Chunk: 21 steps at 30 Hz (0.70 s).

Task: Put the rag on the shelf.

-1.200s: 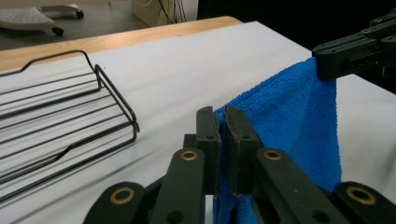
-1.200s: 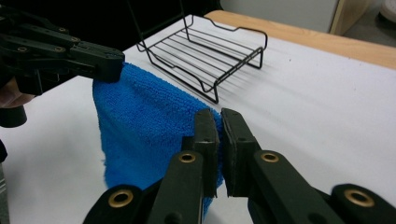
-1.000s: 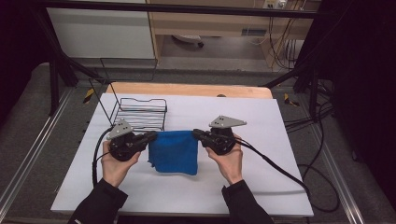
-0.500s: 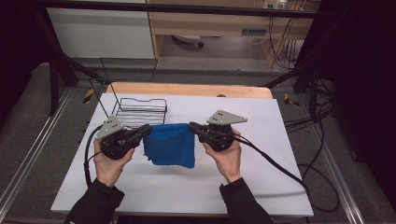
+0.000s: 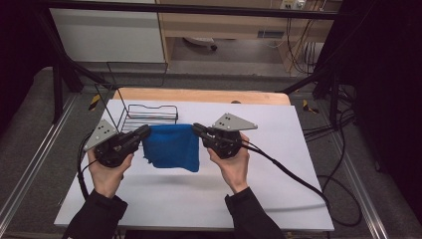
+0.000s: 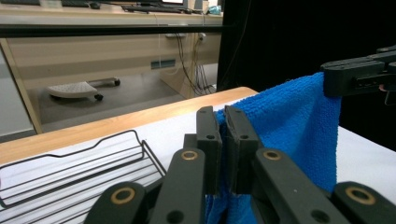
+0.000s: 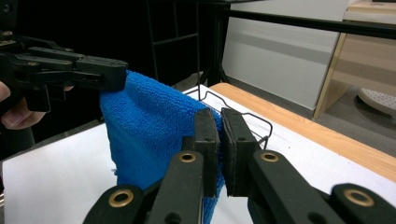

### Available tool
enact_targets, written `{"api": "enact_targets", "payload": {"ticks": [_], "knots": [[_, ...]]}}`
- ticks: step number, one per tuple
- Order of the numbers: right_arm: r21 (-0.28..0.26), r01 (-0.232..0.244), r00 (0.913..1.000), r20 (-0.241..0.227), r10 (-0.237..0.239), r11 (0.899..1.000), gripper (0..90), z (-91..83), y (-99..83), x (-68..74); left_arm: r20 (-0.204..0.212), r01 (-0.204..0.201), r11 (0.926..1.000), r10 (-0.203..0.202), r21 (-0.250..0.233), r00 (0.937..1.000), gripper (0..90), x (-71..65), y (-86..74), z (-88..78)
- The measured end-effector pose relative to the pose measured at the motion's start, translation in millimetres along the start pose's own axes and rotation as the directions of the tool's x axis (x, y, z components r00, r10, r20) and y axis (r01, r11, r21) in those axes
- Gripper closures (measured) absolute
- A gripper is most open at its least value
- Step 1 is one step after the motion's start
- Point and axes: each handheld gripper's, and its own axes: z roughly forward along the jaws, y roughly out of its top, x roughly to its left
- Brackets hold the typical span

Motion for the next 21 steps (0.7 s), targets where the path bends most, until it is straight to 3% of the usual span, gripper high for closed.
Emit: {"api": "enact_targets", "payload": {"ticks": [11, 21], "knots": [[-0.059, 0.018, 0.9998, -0.006, -0.018, 0.998, 86.0, 6.7, 14.1, 8.9, -0.033, -0.015, 0.9966, 0.012, -0.081, 0.9994, 85.4, 9.1, 8.7, -13.1], [-0.102, 0.035, 0.9994, -0.004, -0.035, 0.994, 85.9, 11.4, 26.7, 12.2, -0.034, -0.016, 0.9922, 0.012, -0.123, 0.9994, 85.4, 15.1, 19.3, -17.9]]}}
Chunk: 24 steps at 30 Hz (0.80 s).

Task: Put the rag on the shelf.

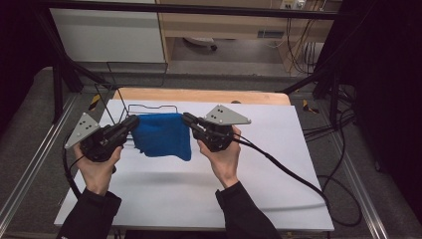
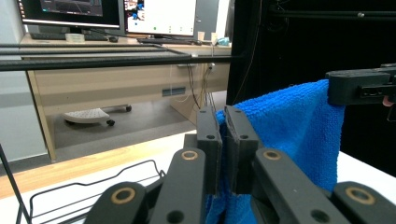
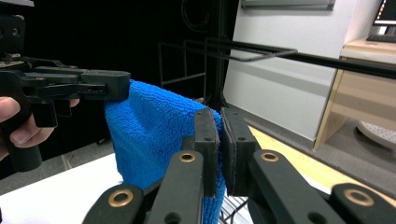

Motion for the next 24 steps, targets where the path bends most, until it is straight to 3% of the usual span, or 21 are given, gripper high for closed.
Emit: {"api": "enact_targets", "payload": {"ticks": [11, 24], "knots": [[-0.079, 0.032, 0.9994, 0.016, -0.031, 0.996, 85.9, 5.2, 18.2, 4.3, -0.012, -0.019, 0.9966, 0.018, -0.080, 0.9998, 85.3, 6.3, 19.7, -4.7], [-0.136, 0.060, 0.9980, 0.030, -0.056, 0.989, 85.9, 17.8, 43.3, 7.5, -0.040, -0.039, 0.9888, 0.034, -0.144, 0.9986, 85.4, 17.2, 41.2, -9.7]]}}
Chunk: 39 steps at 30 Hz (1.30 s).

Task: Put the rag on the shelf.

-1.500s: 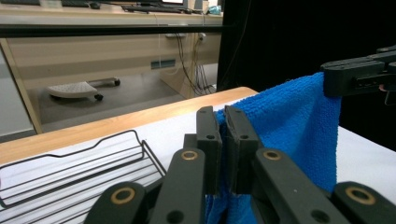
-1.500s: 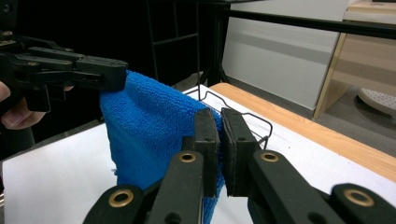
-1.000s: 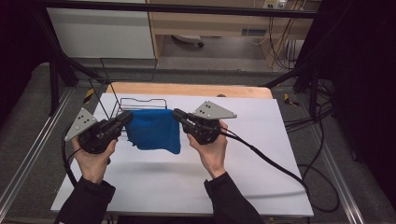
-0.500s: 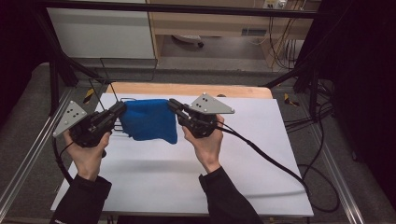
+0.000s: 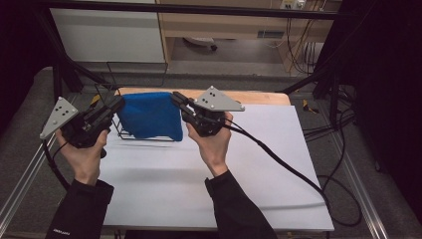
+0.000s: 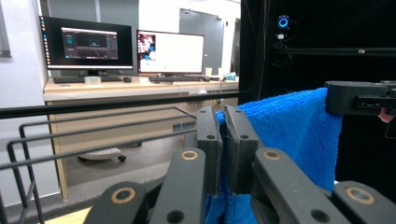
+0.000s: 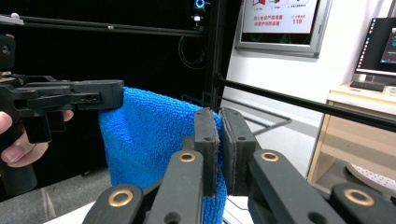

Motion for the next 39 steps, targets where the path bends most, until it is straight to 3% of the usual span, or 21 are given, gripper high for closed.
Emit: {"api": "enact_targets", "payload": {"ticks": [9, 28, 39], "knots": [[-0.036, 0.007, 1.0000, 0.002, -0.007, 0.999, 85.9, 13.7, 17.3, 2.7, -0.008, 0.011, 0.9992, -0.012, -0.038, 0.9999, 85.4, 12.5, 15.4, -0.9], [-0.054, 0.037, 0.9993, 0.000, -0.037, 0.998, 85.9, 42.0, 52.6, 6.3, -0.050, 0.004, 0.9966, -0.008, -0.083, 0.9987, 85.4, 36.0, 52.5, 1.0], [-0.074, 0.048, 0.9988, 0.003, -0.048, 0.996, 85.9, 54.6, 76.1, 5.5, -0.064, 0.020, 0.9942, -0.027, -0.106, 0.9976, 85.4, 46.2, 74.4, 6.6]]}}
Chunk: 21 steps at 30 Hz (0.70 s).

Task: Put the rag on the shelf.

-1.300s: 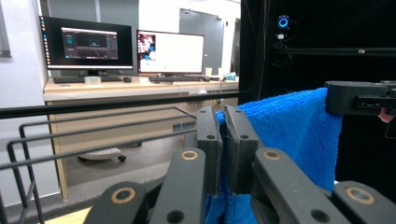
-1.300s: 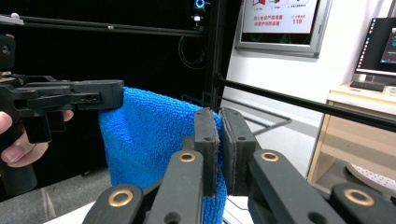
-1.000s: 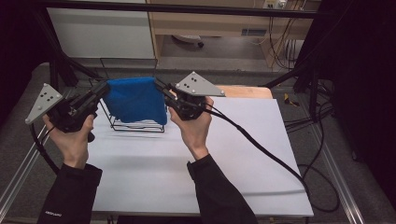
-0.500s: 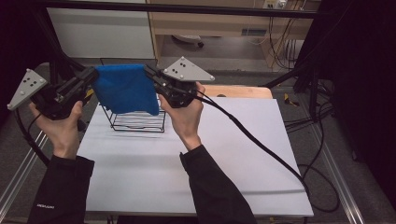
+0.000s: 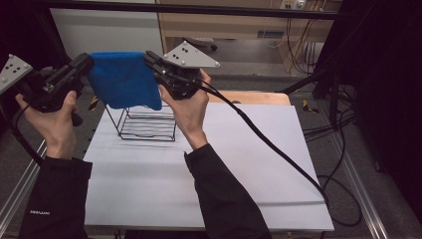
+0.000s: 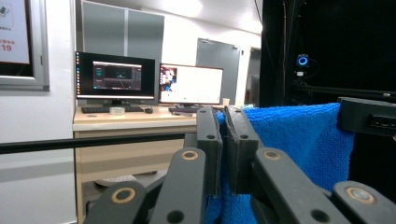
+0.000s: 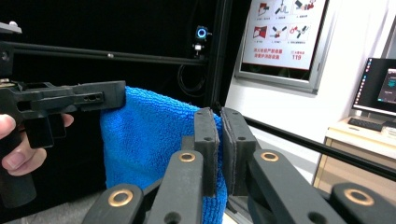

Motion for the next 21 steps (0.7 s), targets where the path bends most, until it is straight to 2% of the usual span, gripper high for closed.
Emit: {"api": "enact_targets", "payload": {"ticks": [2, 9, 21], "knots": [[-0.003, -0.001, 1.0000, 0.006, 0.001, 1.000, 85.9, 2.3, 3.4, -1.6, 0.003, 0.009, 0.9999, -0.009, -0.008, 1.0000, 85.4, 1.0, 4.0, 1.9], [-0.006, 0.003, 0.9998, 0.018, -0.003, 1.000, 85.9, 10.2, 14.3, -6.8, -0.013, -0.012, 0.9999, 0.012, -0.008, 0.9998, 85.4, 4.6, 16.2, 11.8], [0.009, 0.020, 0.9992, 0.035, -0.020, 1.000, 85.9, 34.5, 22.8, -12.8, -0.025, 0.021, 0.9997, -0.021, -0.014, 0.9995, 85.4, 25.0, 20.7, 25.4]]}}
